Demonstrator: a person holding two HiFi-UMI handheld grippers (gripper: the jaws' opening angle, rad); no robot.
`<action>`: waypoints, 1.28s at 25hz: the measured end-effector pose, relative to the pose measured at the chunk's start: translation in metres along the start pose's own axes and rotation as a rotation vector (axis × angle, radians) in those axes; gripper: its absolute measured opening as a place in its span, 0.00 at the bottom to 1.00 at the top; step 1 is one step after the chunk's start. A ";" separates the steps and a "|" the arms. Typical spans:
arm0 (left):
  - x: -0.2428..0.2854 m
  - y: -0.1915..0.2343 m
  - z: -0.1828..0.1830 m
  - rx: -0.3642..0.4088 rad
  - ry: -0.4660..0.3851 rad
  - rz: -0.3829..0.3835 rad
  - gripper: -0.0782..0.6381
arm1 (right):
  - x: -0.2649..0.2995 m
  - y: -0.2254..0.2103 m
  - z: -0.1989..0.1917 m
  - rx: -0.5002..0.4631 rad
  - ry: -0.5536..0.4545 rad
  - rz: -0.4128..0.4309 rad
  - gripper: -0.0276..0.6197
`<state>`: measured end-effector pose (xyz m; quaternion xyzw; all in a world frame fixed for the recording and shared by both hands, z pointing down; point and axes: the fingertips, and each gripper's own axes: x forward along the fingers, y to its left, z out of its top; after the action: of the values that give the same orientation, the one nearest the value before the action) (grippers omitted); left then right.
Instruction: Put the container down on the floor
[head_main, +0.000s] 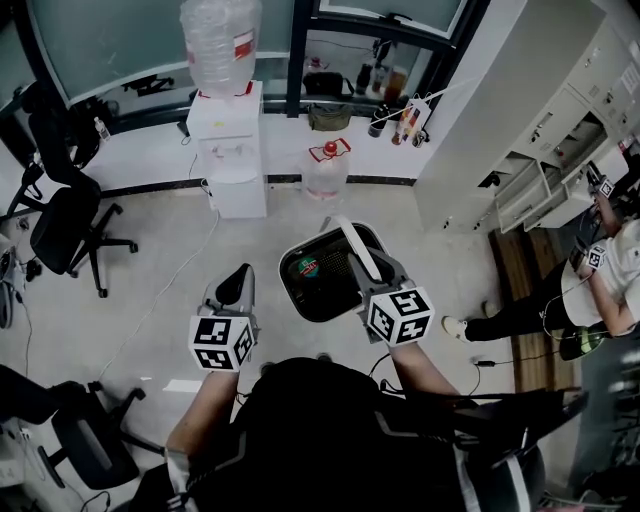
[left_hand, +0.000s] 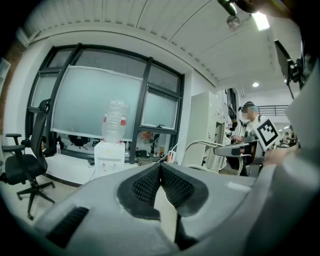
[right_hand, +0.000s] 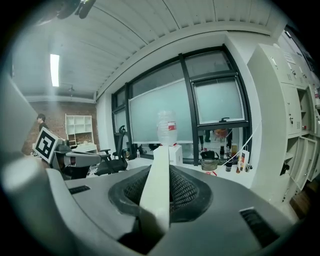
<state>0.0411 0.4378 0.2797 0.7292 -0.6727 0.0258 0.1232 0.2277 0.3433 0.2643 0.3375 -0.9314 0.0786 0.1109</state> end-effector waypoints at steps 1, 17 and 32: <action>-0.001 0.003 0.001 0.000 -0.001 -0.002 0.13 | 0.002 0.001 0.001 -0.005 0.001 -0.004 0.17; -0.009 0.061 -0.004 -0.011 -0.012 -0.056 0.12 | 0.030 0.025 0.007 0.006 -0.015 -0.087 0.17; 0.074 0.100 0.019 -0.005 -0.001 -0.008 0.13 | 0.120 -0.023 0.029 0.004 -0.033 -0.022 0.17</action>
<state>-0.0530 0.3554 0.2910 0.7315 -0.6700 0.0233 0.1245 0.1482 0.2459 0.2692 0.3490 -0.9293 0.0739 0.0957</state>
